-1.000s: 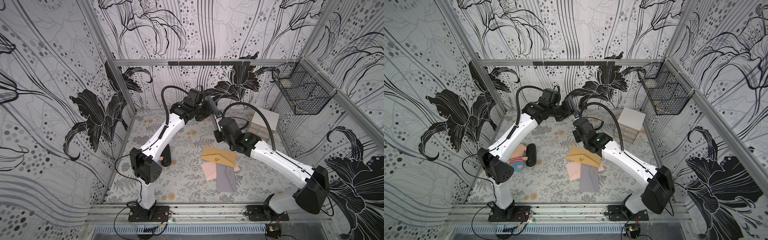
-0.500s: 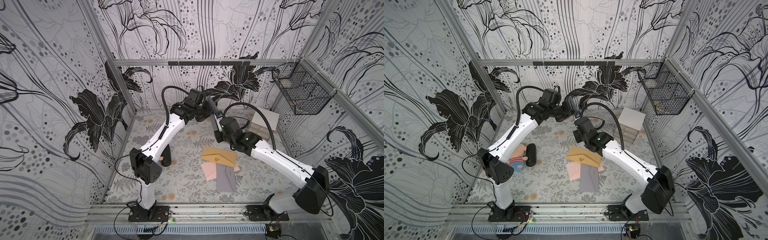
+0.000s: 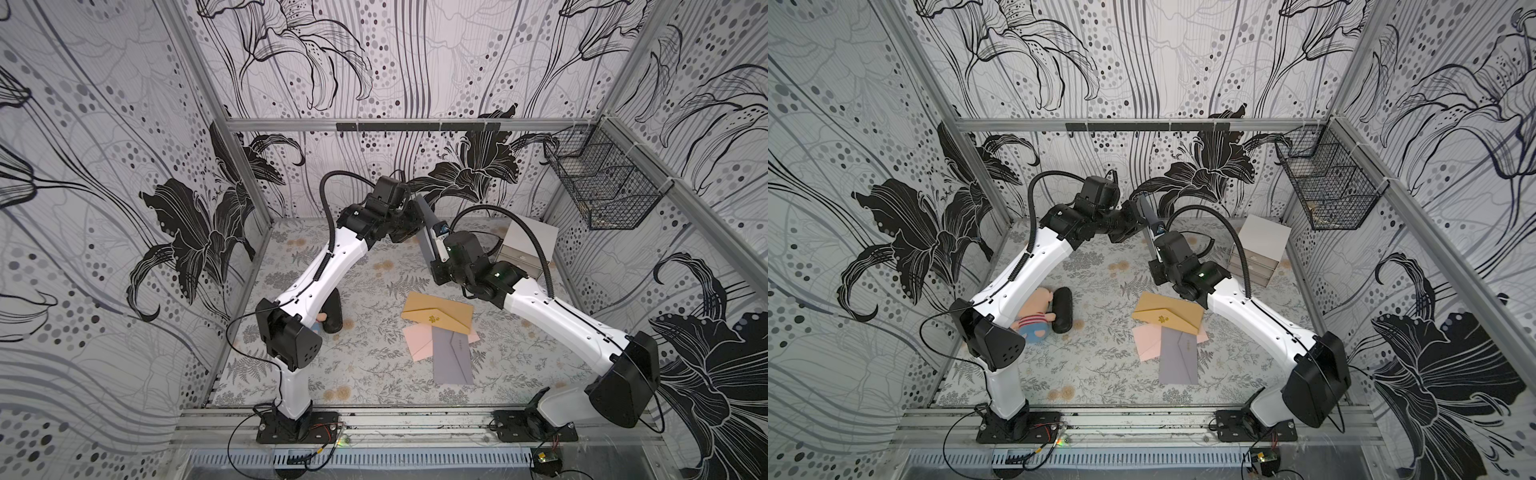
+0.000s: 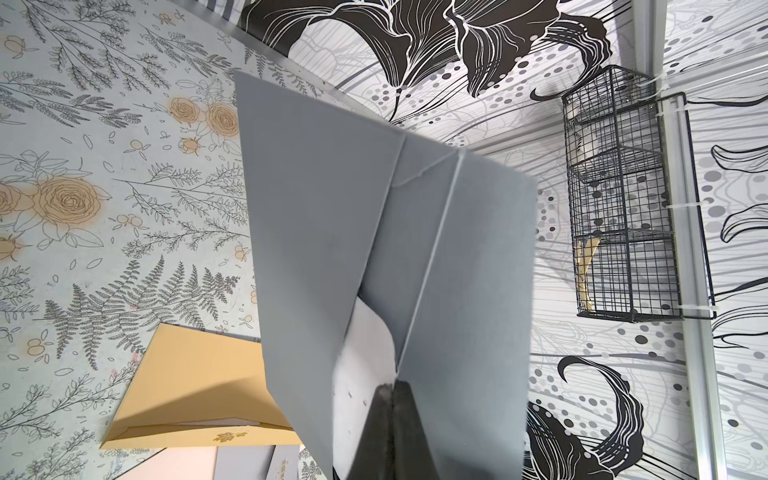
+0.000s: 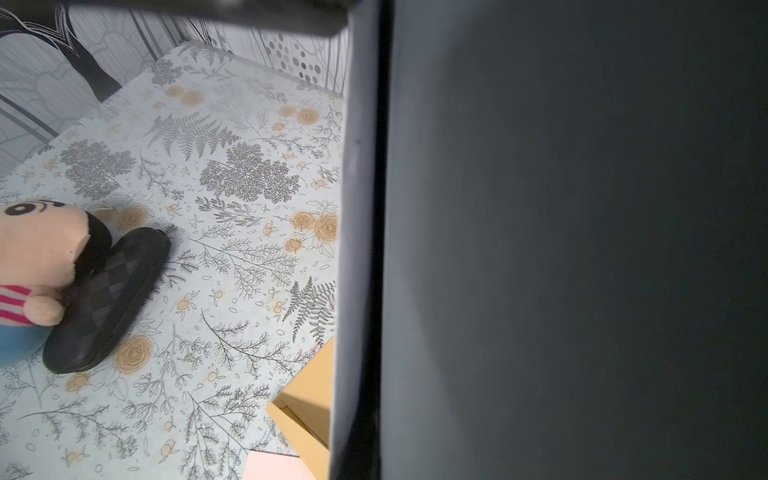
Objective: Take the letter paper out of the envelope
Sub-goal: Take out the letter paper from the envelope.
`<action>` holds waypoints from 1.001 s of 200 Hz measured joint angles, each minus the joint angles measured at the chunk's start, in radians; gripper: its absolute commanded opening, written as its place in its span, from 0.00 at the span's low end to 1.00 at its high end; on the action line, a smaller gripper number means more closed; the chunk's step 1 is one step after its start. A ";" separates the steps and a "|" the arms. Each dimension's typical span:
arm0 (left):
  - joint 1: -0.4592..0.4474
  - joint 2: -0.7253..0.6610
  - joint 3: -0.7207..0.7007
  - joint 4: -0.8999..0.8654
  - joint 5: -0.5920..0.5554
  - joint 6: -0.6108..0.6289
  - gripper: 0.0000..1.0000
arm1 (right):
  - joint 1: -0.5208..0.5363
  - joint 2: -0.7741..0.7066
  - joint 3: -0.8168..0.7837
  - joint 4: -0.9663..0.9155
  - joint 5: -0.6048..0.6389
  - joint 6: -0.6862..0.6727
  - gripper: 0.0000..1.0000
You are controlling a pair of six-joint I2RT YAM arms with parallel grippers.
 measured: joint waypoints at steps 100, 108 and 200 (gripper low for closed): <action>0.000 -0.022 -0.022 -0.021 -0.018 0.002 0.51 | -0.003 0.000 0.000 0.000 0.000 -0.023 0.00; 0.000 -0.022 -0.022 -0.021 -0.017 0.005 0.53 | -0.003 0.000 0.000 0.000 0.000 -0.025 0.00; -0.001 0.053 0.077 -0.059 -0.017 0.025 0.37 | 0.002 -0.002 -0.006 0.004 0.004 -0.045 0.00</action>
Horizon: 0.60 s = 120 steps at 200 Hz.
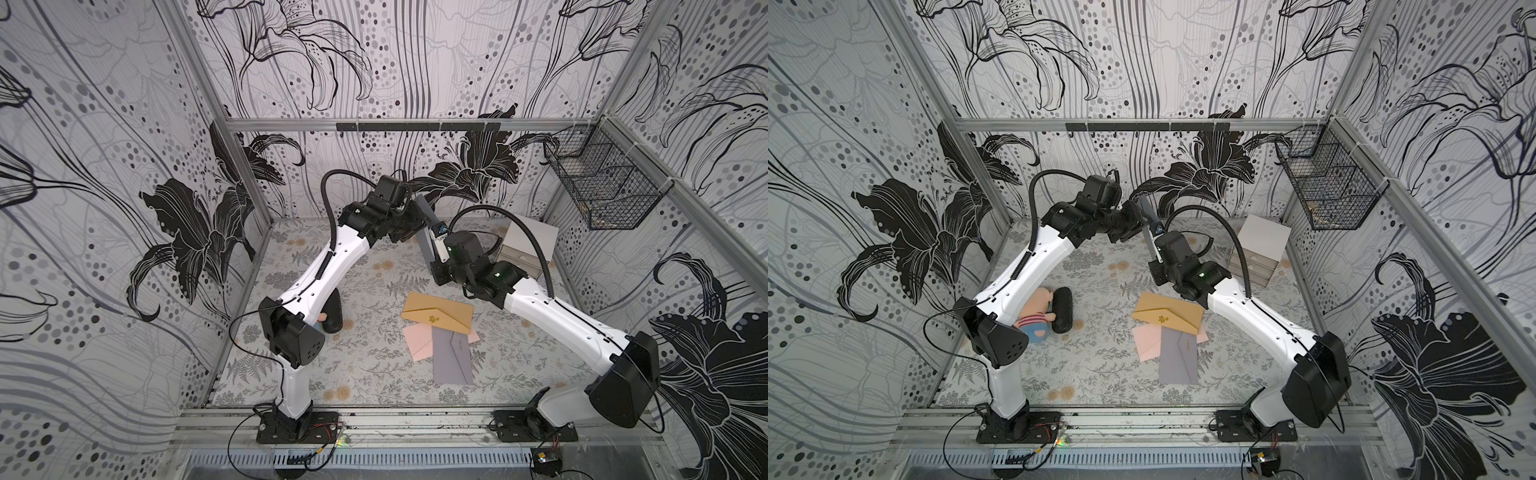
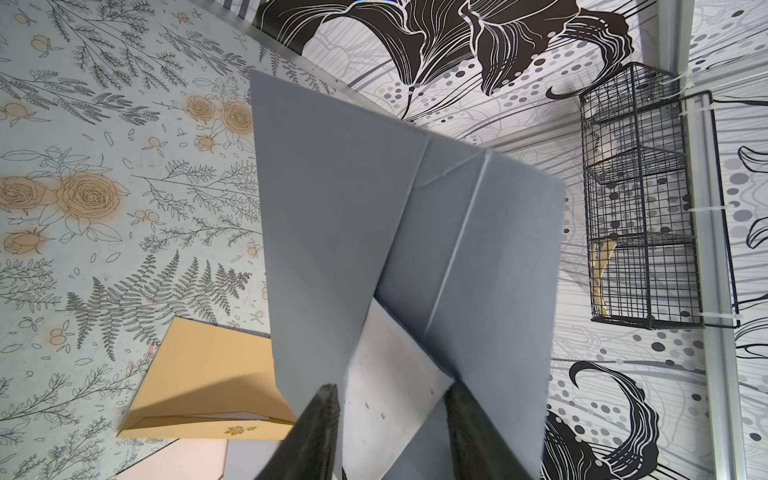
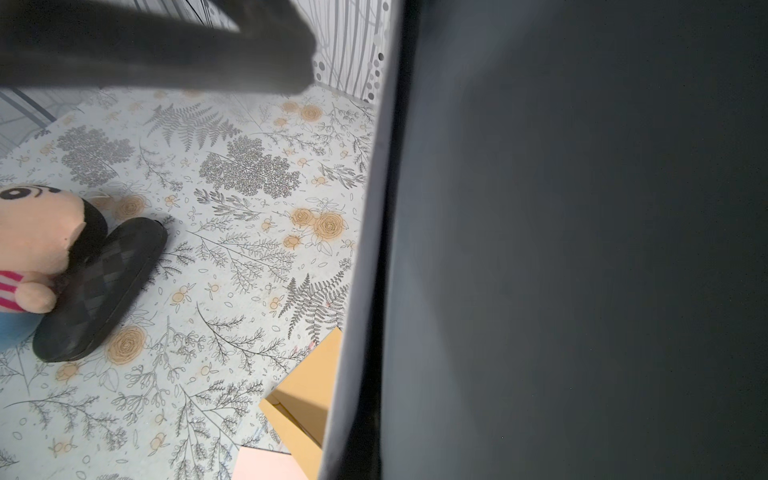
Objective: Take the letter paper out of the envelope
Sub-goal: Take out the letter paper from the envelope.
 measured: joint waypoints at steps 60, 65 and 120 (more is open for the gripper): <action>0.000 0.038 0.039 -0.039 -0.002 0.028 0.24 | 0.001 -0.002 -0.010 0.000 0.008 0.000 0.00; 0.000 0.038 0.039 -0.043 -0.003 0.029 0.23 | 0.001 -0.002 -0.010 0.000 0.008 0.000 0.00; 0.000 0.038 0.039 -0.054 -0.028 0.051 0.00 | 0.001 -0.002 -0.010 0.000 0.008 0.000 0.00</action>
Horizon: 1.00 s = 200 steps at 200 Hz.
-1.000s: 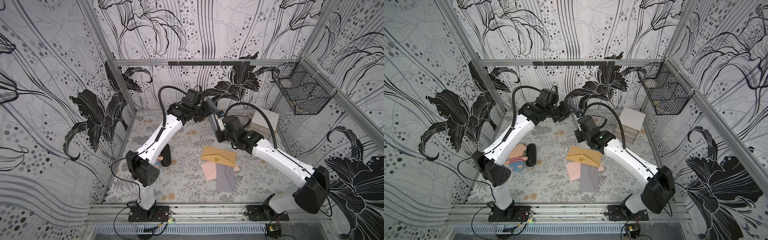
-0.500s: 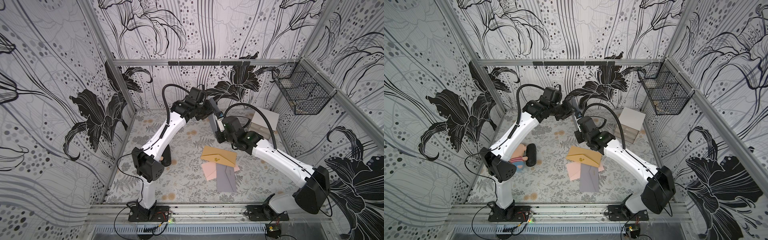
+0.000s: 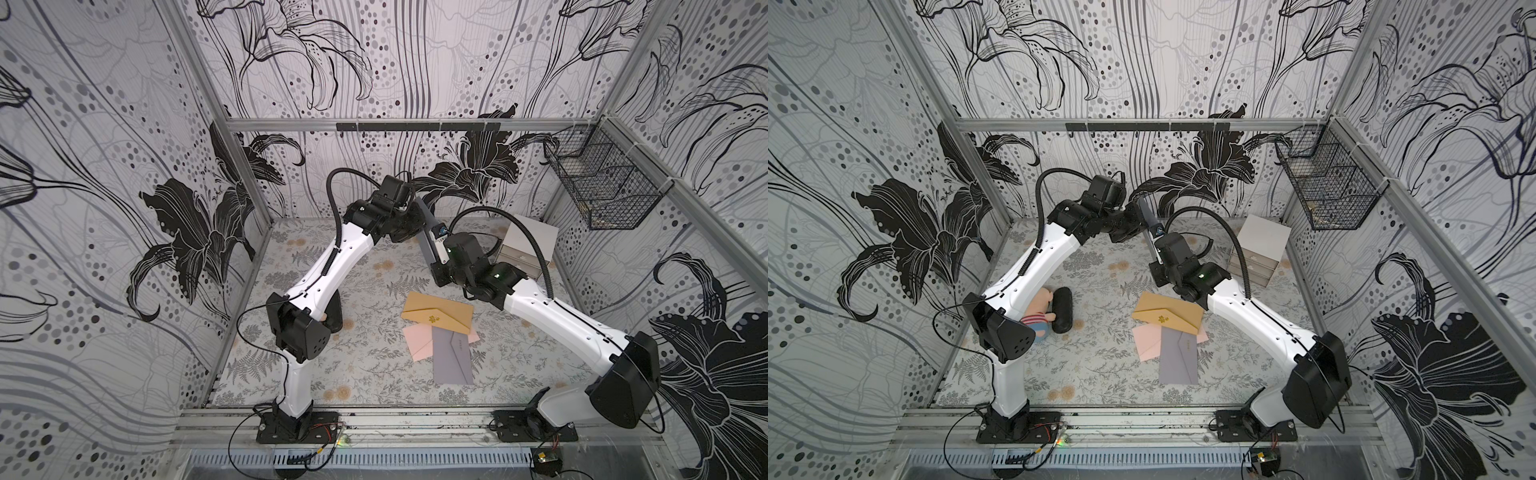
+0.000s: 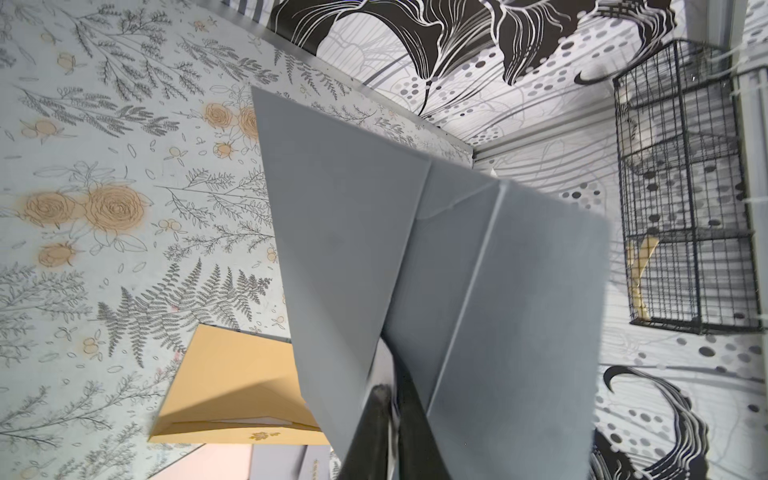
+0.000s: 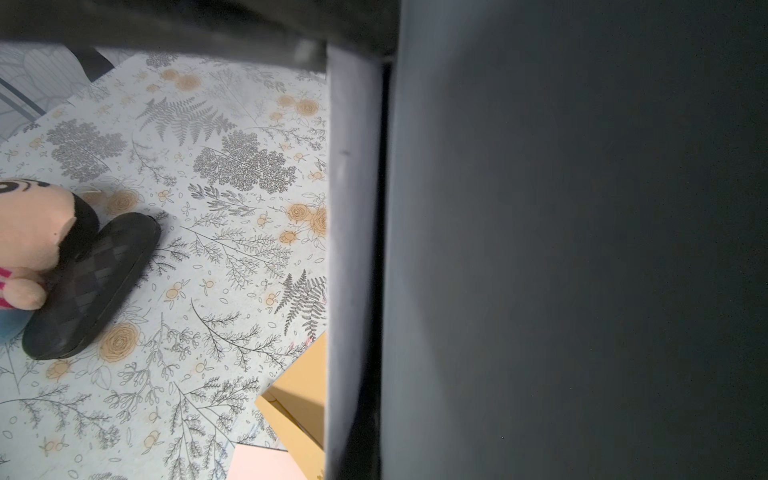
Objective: Take the letter paper out of the envelope
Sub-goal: Take out the letter paper from the envelope.
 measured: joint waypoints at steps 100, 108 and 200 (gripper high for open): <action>0.021 -0.010 0.018 0.047 0.055 -0.067 0.00 | -0.077 0.009 -0.001 -0.010 -0.132 0.031 0.00; 0.026 -0.015 0.018 0.060 0.067 -0.076 0.00 | -0.077 0.014 -0.001 -0.012 -0.140 0.035 0.00; 0.166 -0.221 -0.153 0.399 0.199 -0.211 0.00 | -0.241 0.009 -0.035 -0.054 -0.247 0.284 0.00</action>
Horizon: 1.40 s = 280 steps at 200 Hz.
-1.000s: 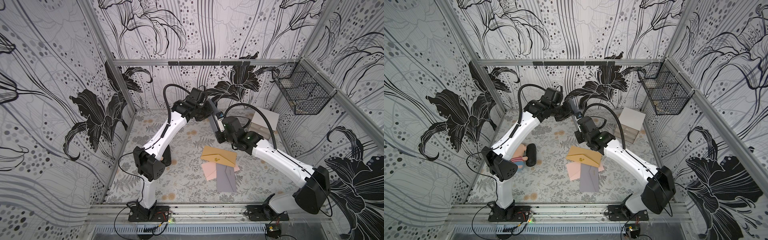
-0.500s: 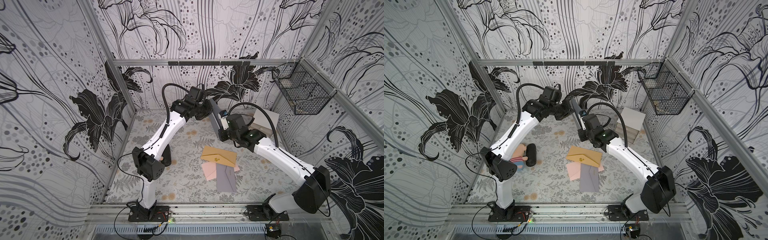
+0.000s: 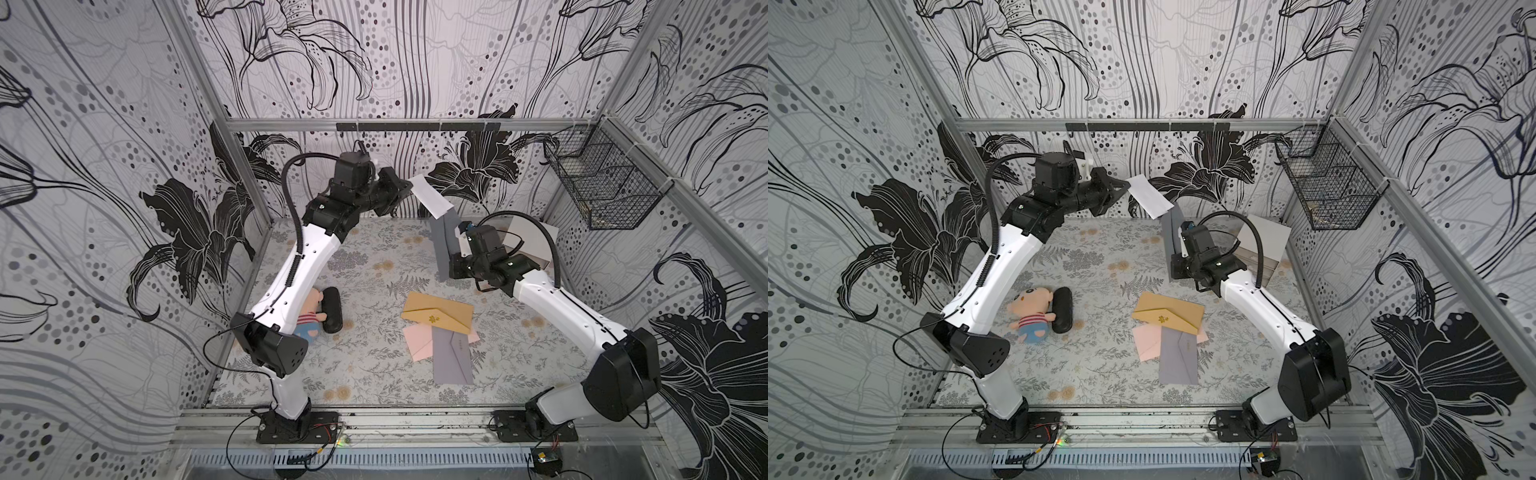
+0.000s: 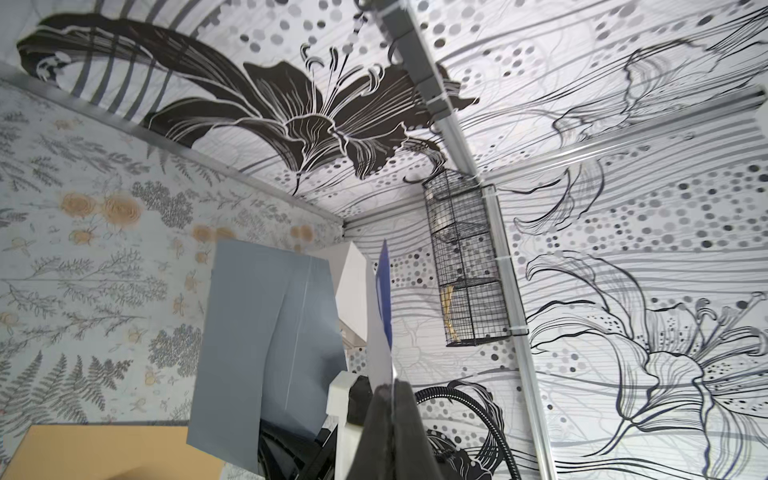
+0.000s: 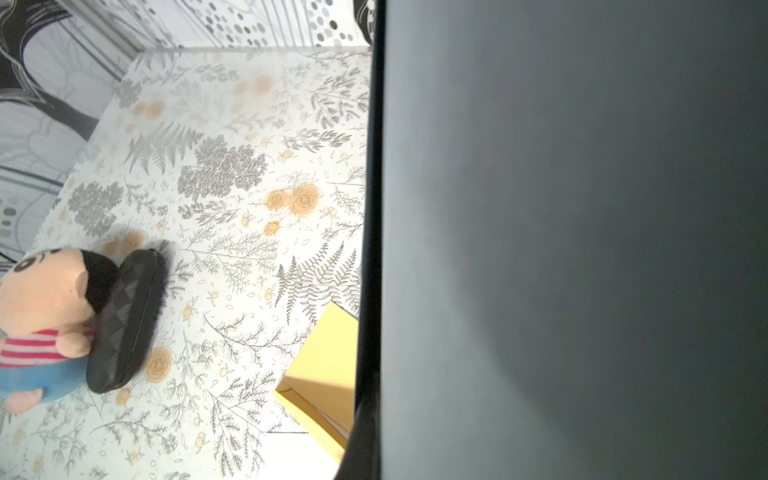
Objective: Take the letter paper out of the envelope
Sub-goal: Take out the letter paper from the envelope, then place the envelope at the center of the board.
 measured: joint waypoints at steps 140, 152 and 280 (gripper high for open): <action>-0.064 -0.101 -0.751 0.627 0.125 -0.161 0.00 | -0.029 -0.702 -0.854 -0.093 0.392 1.313 0.00; -0.070 -0.103 -0.751 0.641 0.126 -0.161 0.00 | -0.029 -0.726 -0.915 -0.088 0.409 1.374 0.00; -0.071 -0.123 -0.768 0.628 0.121 -0.144 0.00 | -0.033 -0.703 -0.924 -0.263 0.335 1.705 0.62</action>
